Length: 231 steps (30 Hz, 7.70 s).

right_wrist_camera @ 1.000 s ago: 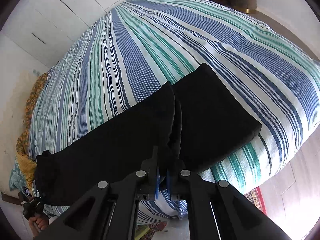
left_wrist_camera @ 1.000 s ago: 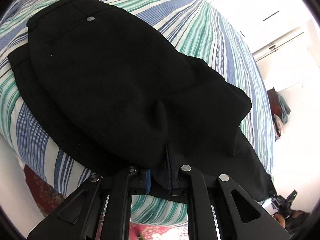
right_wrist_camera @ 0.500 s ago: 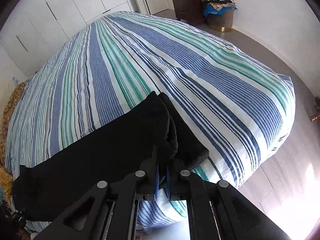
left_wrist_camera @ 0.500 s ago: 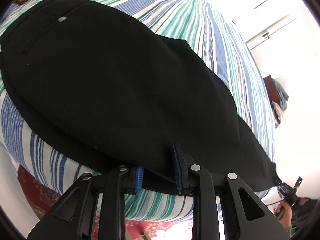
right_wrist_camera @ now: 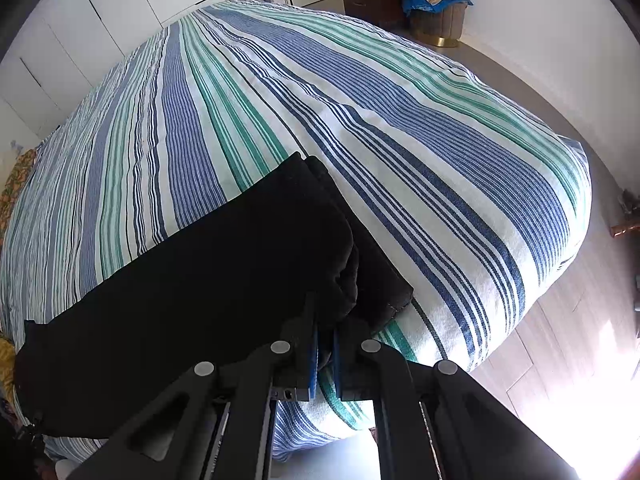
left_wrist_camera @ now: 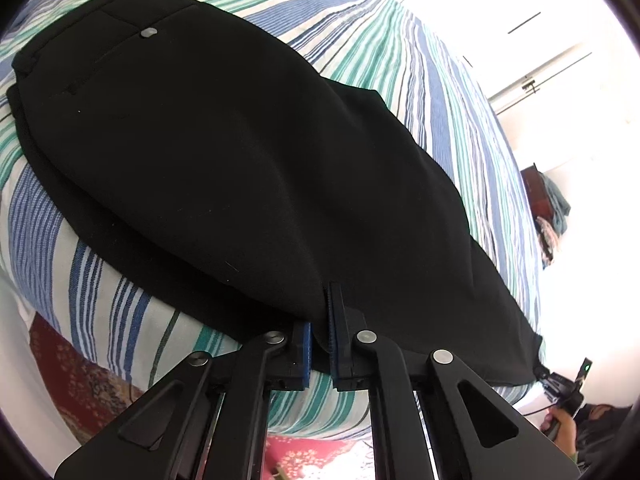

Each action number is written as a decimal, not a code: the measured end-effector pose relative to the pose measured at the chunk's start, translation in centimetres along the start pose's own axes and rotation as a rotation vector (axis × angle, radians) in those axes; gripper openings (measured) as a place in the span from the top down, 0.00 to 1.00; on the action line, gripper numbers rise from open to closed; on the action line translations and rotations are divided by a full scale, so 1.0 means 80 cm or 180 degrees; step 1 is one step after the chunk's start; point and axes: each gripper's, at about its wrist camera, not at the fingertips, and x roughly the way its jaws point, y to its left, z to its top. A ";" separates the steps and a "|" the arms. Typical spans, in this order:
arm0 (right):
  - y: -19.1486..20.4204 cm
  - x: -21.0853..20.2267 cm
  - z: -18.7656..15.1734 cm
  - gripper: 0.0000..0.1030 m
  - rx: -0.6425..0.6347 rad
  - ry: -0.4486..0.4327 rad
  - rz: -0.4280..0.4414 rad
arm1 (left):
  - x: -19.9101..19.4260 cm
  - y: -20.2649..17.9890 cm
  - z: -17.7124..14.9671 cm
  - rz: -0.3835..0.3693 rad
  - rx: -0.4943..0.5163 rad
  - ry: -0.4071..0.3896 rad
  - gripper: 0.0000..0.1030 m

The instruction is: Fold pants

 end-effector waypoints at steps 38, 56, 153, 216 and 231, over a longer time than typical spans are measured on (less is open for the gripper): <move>0.239 -0.111 -0.073 0.09 -0.0931 -0.1066 0.0635 | 0.030 0.023 0.148 0.1746 0.0842 -0.0381 0.44; 0.277 0.045 -0.142 0.00 -0.1418 -0.0265 0.0540 | -0.028 -0.026 0.096 0.1338 0.0985 -0.0710 0.14; 0.595 -0.041 -0.312 0.46 -0.2741 -0.0011 0.2072 | -0.073 0.034 0.055 0.0198 0.0515 -0.0230 0.04; 0.335 -0.029 -0.144 0.16 -0.0880 0.0330 0.2159 | 0.034 -0.068 0.002 0.0336 0.1563 0.0266 0.90; 0.324 -0.069 -0.180 0.17 -0.1275 -0.0661 0.1866 | -0.024 -0.052 0.008 0.0341 0.1293 0.0024 0.26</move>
